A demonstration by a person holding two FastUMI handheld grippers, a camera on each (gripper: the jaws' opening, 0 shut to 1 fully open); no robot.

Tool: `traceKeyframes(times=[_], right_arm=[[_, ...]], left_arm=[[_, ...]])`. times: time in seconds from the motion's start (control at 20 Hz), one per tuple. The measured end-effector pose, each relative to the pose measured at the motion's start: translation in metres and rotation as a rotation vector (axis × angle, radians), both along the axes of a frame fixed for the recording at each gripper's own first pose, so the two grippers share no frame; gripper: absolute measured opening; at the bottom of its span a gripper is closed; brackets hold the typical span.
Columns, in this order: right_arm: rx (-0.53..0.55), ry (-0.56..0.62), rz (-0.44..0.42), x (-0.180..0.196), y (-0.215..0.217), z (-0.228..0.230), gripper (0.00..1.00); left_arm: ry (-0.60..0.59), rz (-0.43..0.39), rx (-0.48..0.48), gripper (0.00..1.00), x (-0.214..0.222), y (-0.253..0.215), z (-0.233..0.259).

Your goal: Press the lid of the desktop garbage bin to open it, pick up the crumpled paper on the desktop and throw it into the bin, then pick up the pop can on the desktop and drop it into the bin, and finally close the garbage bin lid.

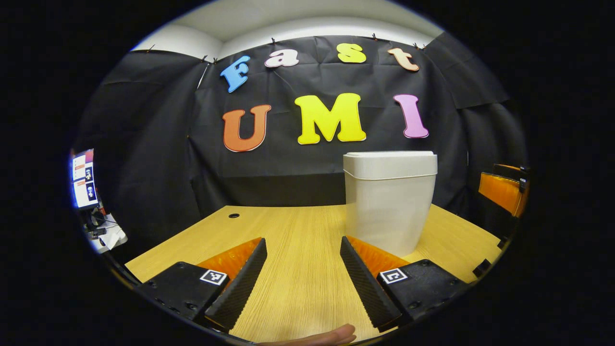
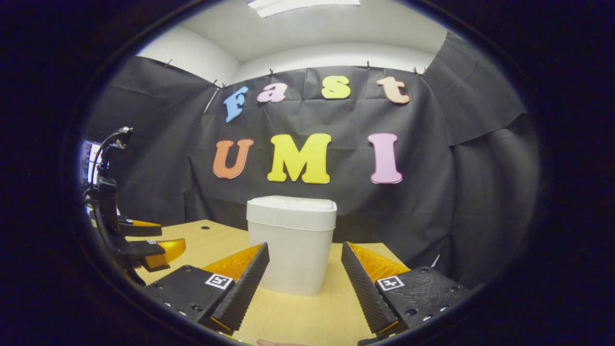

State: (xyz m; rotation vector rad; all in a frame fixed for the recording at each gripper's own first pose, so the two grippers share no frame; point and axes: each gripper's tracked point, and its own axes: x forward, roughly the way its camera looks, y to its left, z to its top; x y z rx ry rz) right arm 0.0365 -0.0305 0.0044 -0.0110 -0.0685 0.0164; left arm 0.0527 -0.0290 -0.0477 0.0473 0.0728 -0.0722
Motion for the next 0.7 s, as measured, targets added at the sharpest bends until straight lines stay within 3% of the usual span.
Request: traceKeyframes(times=[0.25, 0.3, 0.7], right_arm=[[0.011, -0.013, 0.013, -0.003, 0.004, 0.004, 0.97], [0.009, -0.01, 0.008, -0.003, 0.003, 0.002, 0.93], [-0.011, -0.02, -0.005, -0.01, 0.0, 0.003, 0.93]], left_arm=[[-0.067, 0.028, -0.001, 0.99, -0.008, 0.011, 0.016], [-0.072, 0.028, -0.003, 0.99, -0.008, 0.011, 0.017], [-0.055, 0.011, 0.002, 0.99, -0.011, 0.002, 0.013]])
